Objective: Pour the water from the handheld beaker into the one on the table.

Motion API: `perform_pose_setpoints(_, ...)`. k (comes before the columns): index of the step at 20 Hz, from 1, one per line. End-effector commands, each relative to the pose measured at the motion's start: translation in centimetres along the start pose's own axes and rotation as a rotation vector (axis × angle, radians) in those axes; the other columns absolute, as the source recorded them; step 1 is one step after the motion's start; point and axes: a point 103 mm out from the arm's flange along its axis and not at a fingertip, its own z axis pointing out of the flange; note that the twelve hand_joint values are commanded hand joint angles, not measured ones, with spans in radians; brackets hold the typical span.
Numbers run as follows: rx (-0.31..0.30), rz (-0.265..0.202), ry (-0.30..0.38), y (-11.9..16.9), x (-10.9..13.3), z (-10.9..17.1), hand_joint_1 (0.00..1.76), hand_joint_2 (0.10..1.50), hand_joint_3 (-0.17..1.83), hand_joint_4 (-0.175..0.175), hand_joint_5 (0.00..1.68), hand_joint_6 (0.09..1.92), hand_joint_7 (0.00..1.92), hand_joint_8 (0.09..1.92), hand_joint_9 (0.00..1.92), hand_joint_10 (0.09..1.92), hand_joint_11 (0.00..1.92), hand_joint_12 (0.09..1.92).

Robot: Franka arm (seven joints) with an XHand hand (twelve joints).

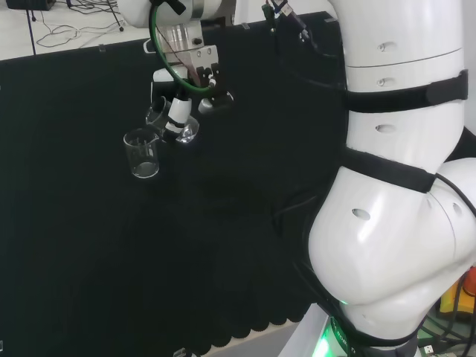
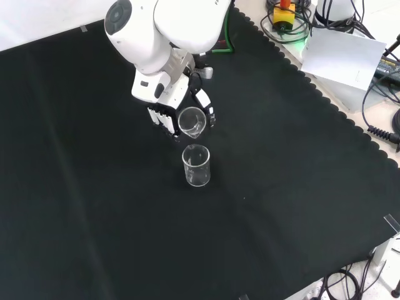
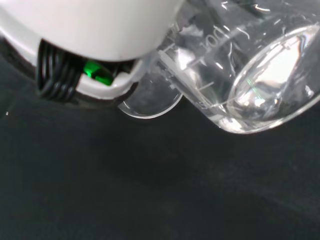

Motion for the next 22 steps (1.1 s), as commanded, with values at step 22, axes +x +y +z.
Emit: perform_pose_setpoints(22, 0.216, 0.111, -0.186, 1.1, 1.3, -1.1, 1.31, 0.64, 0.66, -0.175, 1.30, 0.59, 1.36, 0.55, 1.66, 0.09, 1.15, 0.87)
